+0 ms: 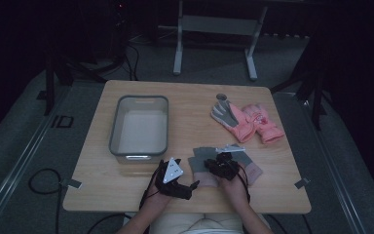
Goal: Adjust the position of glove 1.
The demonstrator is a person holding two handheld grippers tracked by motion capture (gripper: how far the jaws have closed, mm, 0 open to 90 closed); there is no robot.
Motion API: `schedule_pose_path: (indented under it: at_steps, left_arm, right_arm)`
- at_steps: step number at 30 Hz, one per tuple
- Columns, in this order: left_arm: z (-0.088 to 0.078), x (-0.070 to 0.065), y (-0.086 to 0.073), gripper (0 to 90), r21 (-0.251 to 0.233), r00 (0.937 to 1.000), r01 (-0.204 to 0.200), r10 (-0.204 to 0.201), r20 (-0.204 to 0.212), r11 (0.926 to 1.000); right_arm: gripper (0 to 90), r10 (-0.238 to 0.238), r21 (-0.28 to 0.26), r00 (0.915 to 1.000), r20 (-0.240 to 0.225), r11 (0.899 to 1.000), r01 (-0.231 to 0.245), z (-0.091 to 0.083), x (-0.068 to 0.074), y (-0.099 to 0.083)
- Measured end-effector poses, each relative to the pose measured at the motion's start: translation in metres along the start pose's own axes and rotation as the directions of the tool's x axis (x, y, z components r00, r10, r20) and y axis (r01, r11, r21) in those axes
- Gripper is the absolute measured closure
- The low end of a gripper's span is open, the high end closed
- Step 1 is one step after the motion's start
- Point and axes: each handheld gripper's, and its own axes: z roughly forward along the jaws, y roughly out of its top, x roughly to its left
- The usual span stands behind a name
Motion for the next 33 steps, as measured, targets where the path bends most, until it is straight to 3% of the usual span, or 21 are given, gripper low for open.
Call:
schedule_pose_path:
  at_steps: [3, 4, 9, 12, 14, 15, 16, 17, 18, 21, 23, 24, 27, 32, 33]
  left_arm:
    - [0.0, 0.0, 0.0, 0.0, -0.001, 1.0, 0.002, -0.002, 0.001, 1.0]
    - [0.0, 0.0, 0.0, 0.0, -0.001, 1.0, 0.002, -0.002, 0.001, 1.0]
    - [0.0, 0.0, 0.0, 0.0, 0.001, 1.0, 0.002, -0.002, 0.0, 1.0]
    - [0.001, 0.0, 0.0, 0.0, -0.001, 1.0, 0.005, -0.005, -0.001, 1.0]
    - [0.001, 0.0, 0.0, 0.0, -0.001, 1.0, 0.006, -0.006, -0.001, 1.0]
    - [0.001, 0.0, 0.0, 0.0, 0.0, 1.0, 0.006, -0.006, -0.002, 1.0]
    - [0.001, 0.0, 0.0, 0.0, -0.001, 1.0, 0.005, -0.005, -0.002, 1.0]
    - [0.001, 0.0, 0.0, 0.0, -0.002, 1.0, 0.006, -0.006, -0.002, 1.0]
    - [0.0, 0.0, 0.0, 0.0, -0.002, 1.0, 0.006, -0.006, -0.001, 1.0]
    - [0.001, 0.0, 0.0, 0.0, -0.003, 1.0, 0.009, -0.009, -0.002, 1.0]
    - [0.0, 0.0, 0.0, 0.0, -0.003, 1.0, 0.008, -0.008, -0.004, 1.0]
    - [0.001, 0.0, 0.0, 0.0, -0.002, 1.0, 0.008, -0.008, -0.005, 1.0]
    - [0.001, 0.0, 0.0, 0.0, -0.002, 1.0, 0.007, -0.007, -0.005, 1.0]
    - [0.001, 0.0, 0.0, 0.0, -0.003, 0.9999, 0.009, -0.009, -0.007, 1.0]
    - [0.0, 0.0, 0.0, 0.0, -0.004, 0.9999, 0.008, -0.008, -0.008, 1.0]
  right_arm:
    - [74.8, 0.003, 0.001, 1.0, 0.003, 1.0, -0.003, -0.001, -0.001, 0.001]
    - [73.3, -0.03, -0.022, 0.9988, 0.038, 0.999, 0.031, -0.013, -0.003, 0.006]
    - [70.4, -0.091, -0.072, 0.9938, 0.064, 0.993, 0.095, -0.041, -0.029, 0.019]
    - [69.6, -0.163, -0.07, 0.9849, 0.058, 0.984, 0.167, -0.053, -0.049, 0.022]
    - [69.6, -0.177, -0.063, 0.983, 0.05, 0.982, 0.18, -0.055, -0.056, 0.023]
    - [69.6, -0.206, -0.06, 0.9786, 0.01, 0.977, 0.206, -0.064, -0.071, 0.023]
    - [69.6, -0.206, -0.06, 0.9786, 0.01, 0.977, 0.206, -0.064, -0.071, 0.023]
    - [69.7, -0.23, -0.063, 0.9731, -0.017, 0.972, 0.228, -0.068, -0.078, 0.023]
    - [69.8, -0.252, -0.055, 0.9672, -0.03, 0.967, 0.25, -0.069, -0.082, 0.022]
    - [69.8, -0.269, -0.029, 0.9618, -0.053, 0.963, 0.268, -0.07, -0.091, 0.02]
    - [69.4, -0.299, -0.01, 0.9532, -0.045, 0.954, 0.299, -0.069, -0.096, 0.018]
    - [69.1, -0.303, 0.012, 0.9507, -0.066, 0.952, 0.304, -0.067, -0.101, 0.015]
    - [68.2, -0.319, 0.037, 0.9452, -0.071, 0.946, 0.322, -0.063, -0.105, 0.011]
    - [66.8, -0.274, 0.071, 0.9583, -0.08, 0.957, 0.28, -0.053, -0.115, 0.002]
    - [65.7, -0.288, 0.089, 0.9549, -0.071, 0.952, 0.294, -0.05, -0.115, -0.001]
